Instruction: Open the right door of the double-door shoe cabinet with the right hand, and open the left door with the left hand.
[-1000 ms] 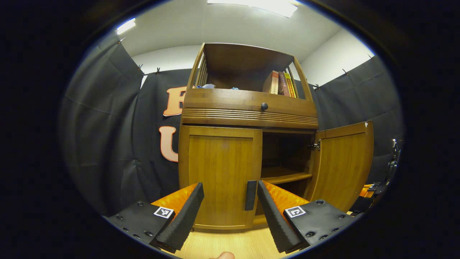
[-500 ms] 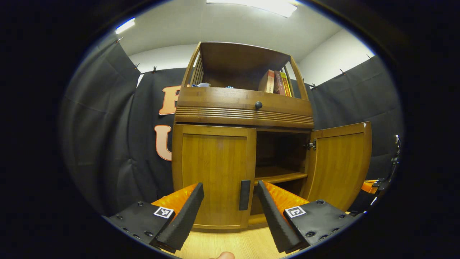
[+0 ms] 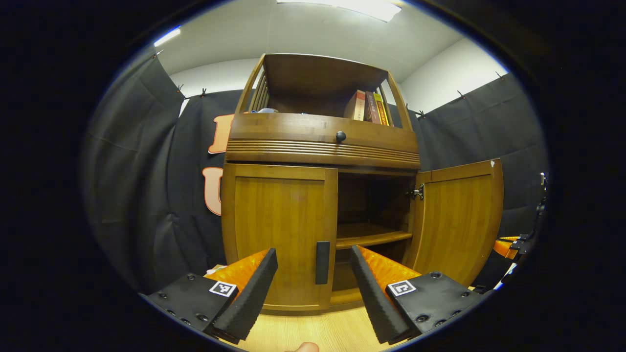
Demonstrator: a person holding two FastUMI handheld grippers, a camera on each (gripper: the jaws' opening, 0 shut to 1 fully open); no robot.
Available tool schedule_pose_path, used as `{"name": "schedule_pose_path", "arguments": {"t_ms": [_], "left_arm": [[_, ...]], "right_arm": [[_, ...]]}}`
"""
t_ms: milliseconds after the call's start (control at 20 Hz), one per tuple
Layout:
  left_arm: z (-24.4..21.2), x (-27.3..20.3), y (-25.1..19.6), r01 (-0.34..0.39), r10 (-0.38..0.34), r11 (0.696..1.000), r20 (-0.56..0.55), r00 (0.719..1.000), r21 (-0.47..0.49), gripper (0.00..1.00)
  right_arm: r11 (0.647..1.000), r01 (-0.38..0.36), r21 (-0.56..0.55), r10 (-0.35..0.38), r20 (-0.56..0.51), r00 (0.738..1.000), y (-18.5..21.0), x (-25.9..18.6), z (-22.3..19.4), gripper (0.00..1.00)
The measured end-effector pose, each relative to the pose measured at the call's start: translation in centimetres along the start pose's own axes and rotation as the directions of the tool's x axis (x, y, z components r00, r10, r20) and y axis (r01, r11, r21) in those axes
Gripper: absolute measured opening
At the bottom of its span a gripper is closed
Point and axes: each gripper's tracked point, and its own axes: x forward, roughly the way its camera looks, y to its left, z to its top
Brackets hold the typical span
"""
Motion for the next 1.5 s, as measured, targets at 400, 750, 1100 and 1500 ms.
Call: {"name": "schedule_pose_path", "arguments": {"t_ms": [400,750,1100,1500], "left_arm": [[-5.9,5.1,-2.6,0.014,-0.014,1.0,-0.048,0.999,0.002,0.95],[-10.1,9.9,-1.9,-0.031,0.03,0.999,-0.084,0.996,-0.012,0.95],[-13.1,13.4,-0.9,-0.05,0.047,0.998,-0.118,0.992,-0.027,0.95],[-14.7,17.0,-0.5,-0.052,0.052,0.999,-0.14,0.989,0.004,0.93]], "right_arm": [[0.998,0.065,0.003,-0.065,0.002,0.998,-2.0,0.3,0.6,0.77],[0.997,0.072,-0.012,-0.072,-0.01,0.997,-2.2,0.3,0.3,0.93],[0.995,0.098,-0.011,-0.098,-0.013,0.995,-3.3,0.5,0.3,0.92],[0.995,0.098,-0.006,-0.098,-0.024,0.995,-3.5,0.7,0.0,1.0]]}}
